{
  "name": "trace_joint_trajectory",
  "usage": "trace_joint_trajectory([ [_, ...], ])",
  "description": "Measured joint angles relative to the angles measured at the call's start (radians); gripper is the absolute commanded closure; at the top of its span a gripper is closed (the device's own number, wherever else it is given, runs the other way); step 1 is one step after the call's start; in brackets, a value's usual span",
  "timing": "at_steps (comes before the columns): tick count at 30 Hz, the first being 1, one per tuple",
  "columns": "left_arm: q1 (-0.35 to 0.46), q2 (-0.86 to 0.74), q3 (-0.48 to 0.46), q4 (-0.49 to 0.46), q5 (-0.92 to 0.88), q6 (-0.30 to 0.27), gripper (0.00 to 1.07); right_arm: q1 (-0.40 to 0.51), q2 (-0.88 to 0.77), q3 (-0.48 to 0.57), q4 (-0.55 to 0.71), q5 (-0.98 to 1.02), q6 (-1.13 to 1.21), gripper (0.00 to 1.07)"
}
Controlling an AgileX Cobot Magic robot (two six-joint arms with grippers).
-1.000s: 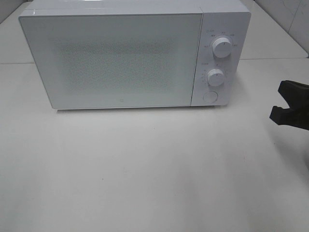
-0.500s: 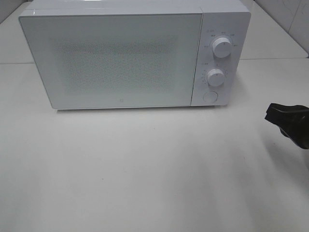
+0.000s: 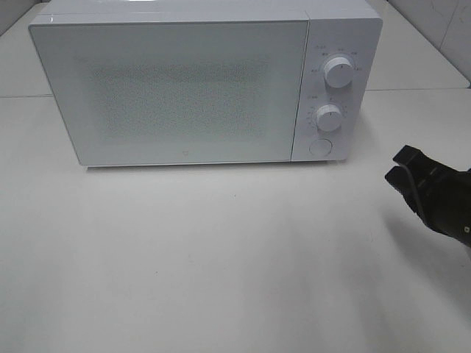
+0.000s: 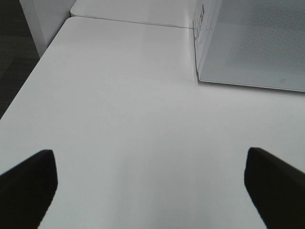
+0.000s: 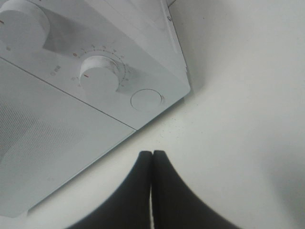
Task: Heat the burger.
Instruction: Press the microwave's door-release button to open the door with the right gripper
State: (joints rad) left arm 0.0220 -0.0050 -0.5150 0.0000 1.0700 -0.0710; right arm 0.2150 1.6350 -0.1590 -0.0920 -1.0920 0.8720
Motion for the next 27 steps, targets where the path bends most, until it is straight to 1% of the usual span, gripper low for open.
trace_joint_trajectory([
  [1,0.000,0.000,0.000,0.000,0.000,0.000,0.04,0.000,0.000,0.000,0.000,0.000,0.000,1.07],
  [2,0.000,0.000,0.000,0.000,0.000,0.000,0.04,0.039,0.005,-0.022,0.042,0.014,0.022,1.07],
  [3,0.000,0.000,0.000,0.000,0.000,0.000,0.04,0.039,0.005,-0.022,0.042,0.014,0.022,1.07],
  [4,0.000,0.000,0.000,0.000,0.000,0.000,0.04,0.077,0.018,-0.046,0.077,0.024,0.058,1.07],
  [5,0.000,0.000,0.000,0.000,0.000,0.000,0.04,0.093,0.030,-0.059,0.092,0.025,0.080,1.07],
  [6,0.000,0.000,0.000,0.000,0.000,0.000,0.04,0.093,0.030,-0.059,0.092,0.025,0.080,1.07],
  [7,0.000,0.000,0.000,0.000,0.000,0.000,0.04,0.119,0.056,-0.086,0.110,0.026,0.133,1.07],
  [9,0.000,0.000,0.000,0.000,0.000,0.000,0.04,0.131,0.071,-0.099,0.116,0.026,0.161,1.07],
  [10,0.000,0.000,0.000,0.000,0.000,0.000,0.04,0.147,0.096,-0.121,0.120,0.029,0.235,1.07],
  [11,0.000,0.000,0.000,0.000,0.000,0.000,0.04,0.153,0.107,-0.131,0.121,0.031,0.262,1.07],
  [12,0.000,0.000,0.000,0.000,0.000,0.000,0.04,0.153,0.107,-0.131,0.121,0.031,0.262,1.07],
  [13,0.000,0.000,0.000,0.000,0.000,0.000,0.04,0.156,0.128,-0.157,0.122,0.037,0.315,1.07],
  [17,0.000,0.000,0.000,0.000,0.000,0.000,0.04,0.157,0.165,-0.194,0.137,0.045,0.374,1.07],
  [19,0.000,0.000,0.000,0.000,0.000,0.000,0.04,0.157,0.199,-0.230,0.150,0.076,0.431,1.07],
  [20,0.000,0.000,0.000,0.000,0.000,0.000,0.04,0.157,0.199,-0.230,0.150,0.076,0.431,1.07],
  [21,0.000,0.000,0.000,0.000,0.000,0.000,0.04,0.157,0.222,-0.255,0.160,0.097,0.457,1.07],
  [26,0.000,0.000,0.000,0.000,0.000,0.000,0.04,0.157,0.265,-0.299,0.182,0.127,0.483,1.07],
  [27,0.000,0.000,0.000,0.000,0.000,0.000,0.04,0.157,0.280,-0.321,0.201,0.141,0.488,1.07],
])
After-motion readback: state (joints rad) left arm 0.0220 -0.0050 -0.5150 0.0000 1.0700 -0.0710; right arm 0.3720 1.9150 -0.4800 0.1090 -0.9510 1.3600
